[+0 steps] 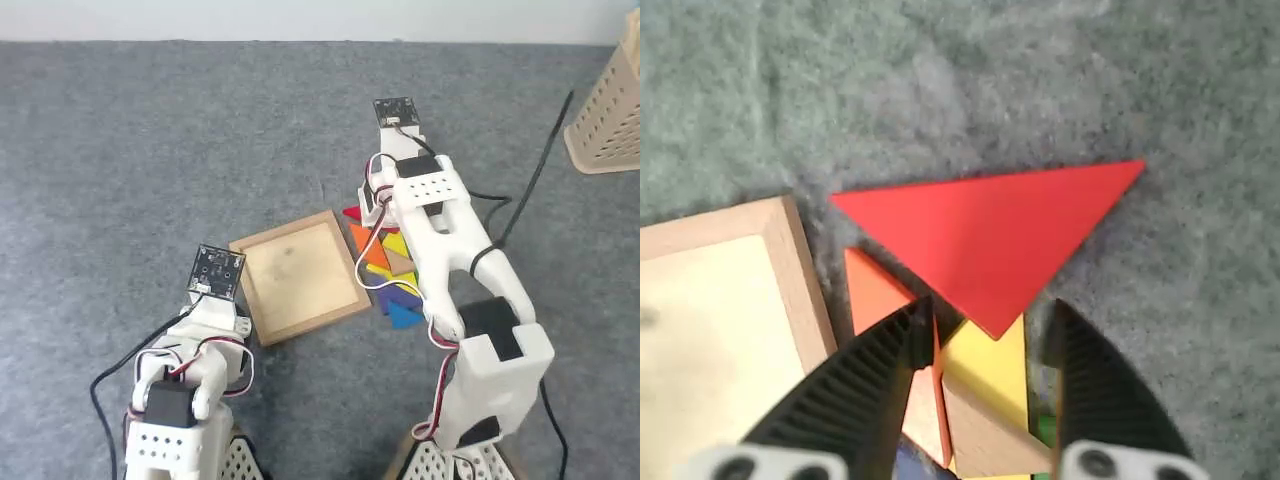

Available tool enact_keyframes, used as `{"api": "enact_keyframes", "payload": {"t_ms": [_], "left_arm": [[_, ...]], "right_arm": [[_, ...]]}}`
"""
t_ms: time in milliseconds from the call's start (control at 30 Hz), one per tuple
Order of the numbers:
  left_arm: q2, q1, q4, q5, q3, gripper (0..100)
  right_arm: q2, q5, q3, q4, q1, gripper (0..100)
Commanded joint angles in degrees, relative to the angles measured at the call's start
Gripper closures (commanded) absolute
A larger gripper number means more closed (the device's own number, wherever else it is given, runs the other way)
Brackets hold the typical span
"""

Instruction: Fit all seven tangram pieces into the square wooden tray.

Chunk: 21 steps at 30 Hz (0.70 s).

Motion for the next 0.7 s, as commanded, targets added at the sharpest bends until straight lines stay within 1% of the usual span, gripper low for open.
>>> {"api": "enact_keyframes", "payload": {"t_ms": [0, 67, 233, 667], "left_arm": [[-1.2, 0.0, 0.4, 0.4, -1.1, 99], [-1.2, 0.0, 0.4, 0.4, -1.1, 99], [-1.2, 0.0, 0.4, 0.4, -1.1, 99], [-1.2, 0.0, 0.4, 0.4, -1.1, 99]], "right_arm": [[-0.7, -0.4, -3.5, 0.0, -0.4, 70.3], [-0.7, -0.4, -3.3, -0.2, -0.4, 66.9], [-0.6, -0.4, -1.4, -2.8, -0.5, 66.5], [-0.6, -0.9, 9.0, -20.4, -0.7, 66.5]]}}
